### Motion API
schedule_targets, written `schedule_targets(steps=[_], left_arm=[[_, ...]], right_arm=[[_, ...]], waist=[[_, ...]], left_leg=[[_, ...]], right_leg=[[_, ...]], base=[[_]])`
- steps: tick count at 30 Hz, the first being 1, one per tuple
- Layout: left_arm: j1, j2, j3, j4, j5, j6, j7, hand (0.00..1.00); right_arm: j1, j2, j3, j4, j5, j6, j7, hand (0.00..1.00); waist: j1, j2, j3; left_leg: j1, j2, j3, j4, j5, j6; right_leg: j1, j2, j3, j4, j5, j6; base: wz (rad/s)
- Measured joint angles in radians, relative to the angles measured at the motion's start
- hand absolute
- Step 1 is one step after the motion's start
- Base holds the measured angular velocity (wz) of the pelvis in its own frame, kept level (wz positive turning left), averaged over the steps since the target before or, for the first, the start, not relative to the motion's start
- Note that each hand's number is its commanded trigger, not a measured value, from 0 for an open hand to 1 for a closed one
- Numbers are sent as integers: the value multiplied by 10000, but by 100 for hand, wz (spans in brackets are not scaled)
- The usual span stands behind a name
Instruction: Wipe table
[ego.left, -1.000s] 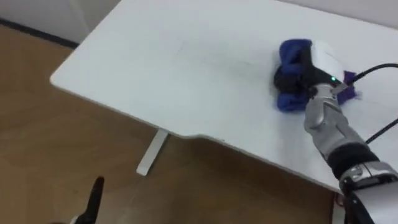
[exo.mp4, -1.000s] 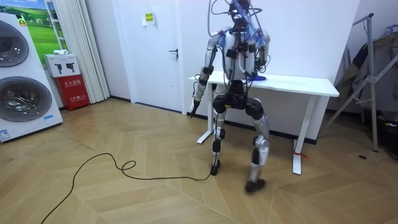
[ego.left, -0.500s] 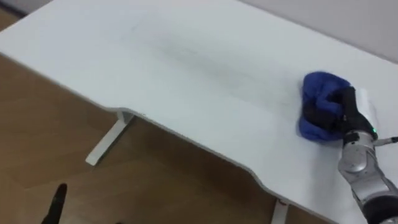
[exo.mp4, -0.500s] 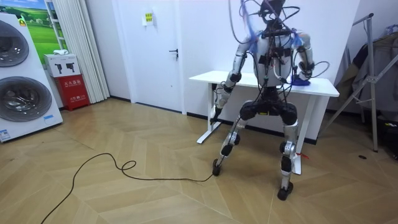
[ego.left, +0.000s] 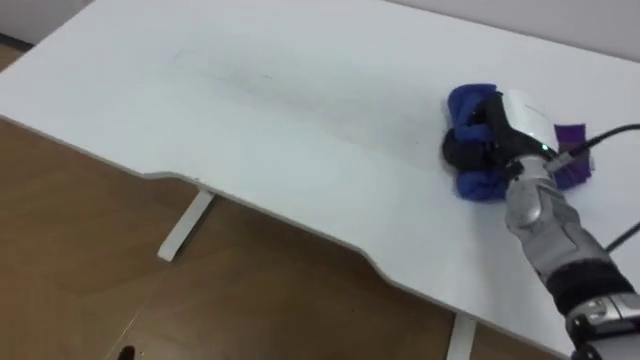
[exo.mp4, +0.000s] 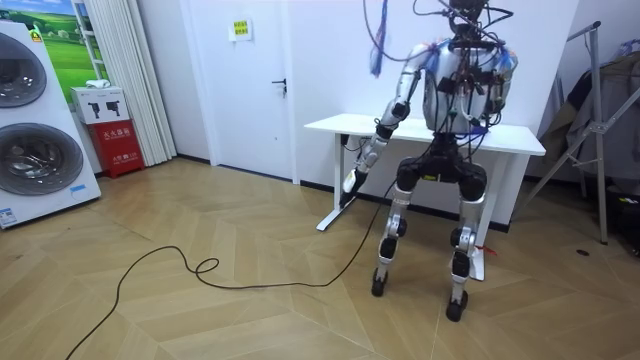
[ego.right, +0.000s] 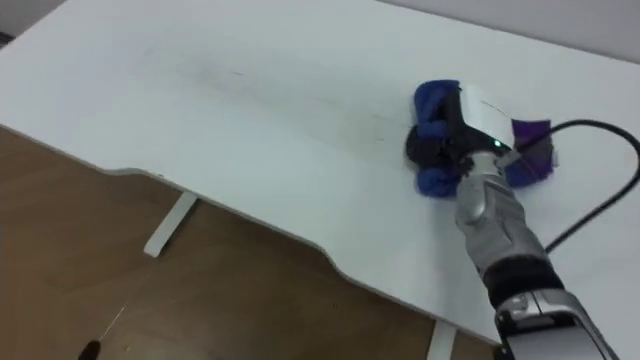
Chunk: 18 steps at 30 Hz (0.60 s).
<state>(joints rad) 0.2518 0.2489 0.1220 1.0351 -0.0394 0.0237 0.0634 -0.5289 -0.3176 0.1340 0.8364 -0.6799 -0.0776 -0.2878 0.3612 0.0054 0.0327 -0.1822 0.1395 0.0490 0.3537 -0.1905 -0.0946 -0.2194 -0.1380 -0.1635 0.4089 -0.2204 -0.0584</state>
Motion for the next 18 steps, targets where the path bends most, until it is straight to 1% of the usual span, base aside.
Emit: schedule_targets(steps=[1, 2, 3, 4, 5, 6, 7, 8, 9, 10, 11, 12, 13, 14, 15, 16, 17, 18], left_arm=[[73, -2, 18, -111, -7, 109, 5, 0], [95, 18, 48, -253, -87, 208, 61, 0], [17, 44, 129, -401, -90, 217, 163, 0], [13, 60, 166, -514, -90, 212, 217, 0], [-8, 68, 335, -776, -75, 194, 279, 0], [-62, 77, 423, -1022, -84, 86, 379, 0], [-62, 85, 435, -1133, -91, 16, 428, 0], [-72, 73, 497, -1220, -82, -146, 444, 0], [-99, 64, 524, -1239, -80, -270, 443, 0], [-87, 63, 526, -1249, -82, -315, 442, 0], [-86, 58, 526, -1251, -82, -314, 441, 0], [-96, 33, 503, -1251, -117, -313, 438, 0], [-104, 29, 472, -1261, -140, -313, 435, 0], [-140, 28, 409, -1283, -157, -312, 433, 0], [-275, 27, 321, -1239, -252, -310, 429, 0], [-369, 17, 293, -1207, -286, -306, 424, 0], [-524, -34, 271, -1181, -364, -308, 426, 0], [-659, -85, 144, -1070, -377, -305, 421, 0]], right_arm=[[27, -6, -16, -7, -1, -62, -59, 100], [183, -15, -95, 33, 63, -255, -294, 100], [510, 9, -271, -47, 165, -483, -576, 100], [736, 26, -362, -114, 211, -602, -693, 100], [1212, 29, -553, -179, 310, -849, -956, 100], [1693, 29, -701, -211, 430, -1075, -1187, 100], [1840, 29, -757, -221, 474, -1136, -1261, 100], [2197, 30, -915, -265, 464, -1202, -1394, 100], [2569, 41, -1167, -289, 435, -1223, -1524, 100], [2809, 39, -1371, -315, 431, -1220, -1599, 100], [2911, 41, -1504, -317, 430, -1213, -1611, 100], [3010, 25, -1633, -284, 476, -1091, -1618, 100], [3019, 5, -1614, -290, 512, -984, -1626, 100], [2997, -28, -1537, -386, 545, -791, -1653, 100], [2931, -45, -1386, -515, 689, -590, -1659, 100], [2852, -43, -1303, -558, 727, -464, -1672, 100], [2595, -43, -1050, -683, 710, -133, -1642, 100], [2217, -27, -717, -714, 614, 162, -1530, 100]], waist=[[-84, -12, -7], [-393, -51, -31], [-706, -104, -63], [-814, -152, -103], [-926, -274, -189], [-1077, -356, -250], [-1172, -388, -265], [-1387, -442, -375], [-1568, -496, -455], [-1654, -491, -486], [-1673, -504, -493], [-1752, -491, -482], [-1758, -487, -477], [-1751, -477, -469], [-1705, -444, -427], [-1685, -437, -412], [-1602, -451, -365], [-1463, -353, -270]], left_leg=[[3, -31, -40, -39, 0, 1], [14, -130, -237, -166, 3, 5], [20, -204, -416, -225, 3, 5], [49, -232, -483, -298, 4, 6], [149, -282, -571, -459, 10, 16], [268, -286, -663, -541, 10, 17], [335, -286, -698, -586, 9, 19], [478, -295, -784, -794, 7, 26], [703, -332, -881, -1041, 27, 58], [923, -396, -1048, -1243, 60, 110], [1027, -437, -1182, -1307, 67, 122], [1168, -464, -1252, -1341, 58, 137], [1205, -474, -1252, -1343, 42, 163], [1226, -486, -1250, -1326, 28, 181], [1210, -497, -1224, -1338, 25, 182], [1206, -498, -1172, -1343, 25, 182], [1173, -495, -1086, -1339, 25, 182], [1157, -490, -1031, -1336, 25, 182]], right_leg=[[28, -2, -16, -63, 15, -52], [162, -6, -18, -248, 51, -46], [250, -21, -24, -300, 161, 89], [280, -46, -44, -316, 167, 110], [340, -116, -124, -364, 292, 471], [526, -161, -444, -479, 499, 972], [609, -183, -644, -527, 533, 1043], [758, -224, -1026, -648, 565, 1104], [1014, -248, -1324, -859, 617, 1195], [1250, -270, -1471, -1038, 642, 1237], [1345, -282, -1468, -1077, 642, 1242], [1473, -288, -1469, -1181, 690, 1321], [1488, -287, -1472, -1220, 709, 1344], [1521, -286, -1496, -1346, 770, 1400], [1552, -285, -1534, -1455, 807, 1433], [1548, -285, -1551, -1496, 826, 1449], [1469, -285, -1514, -1514, 842, 1447], [1376, -272, -1420, -1510, 914, 1421]], base=[[13], [37], [41], [28], [6], [0], [-5], [-5], [-6], [-8], [-16], [-20], [-33], [-32], [-28], [-21], [-26], [-30]])
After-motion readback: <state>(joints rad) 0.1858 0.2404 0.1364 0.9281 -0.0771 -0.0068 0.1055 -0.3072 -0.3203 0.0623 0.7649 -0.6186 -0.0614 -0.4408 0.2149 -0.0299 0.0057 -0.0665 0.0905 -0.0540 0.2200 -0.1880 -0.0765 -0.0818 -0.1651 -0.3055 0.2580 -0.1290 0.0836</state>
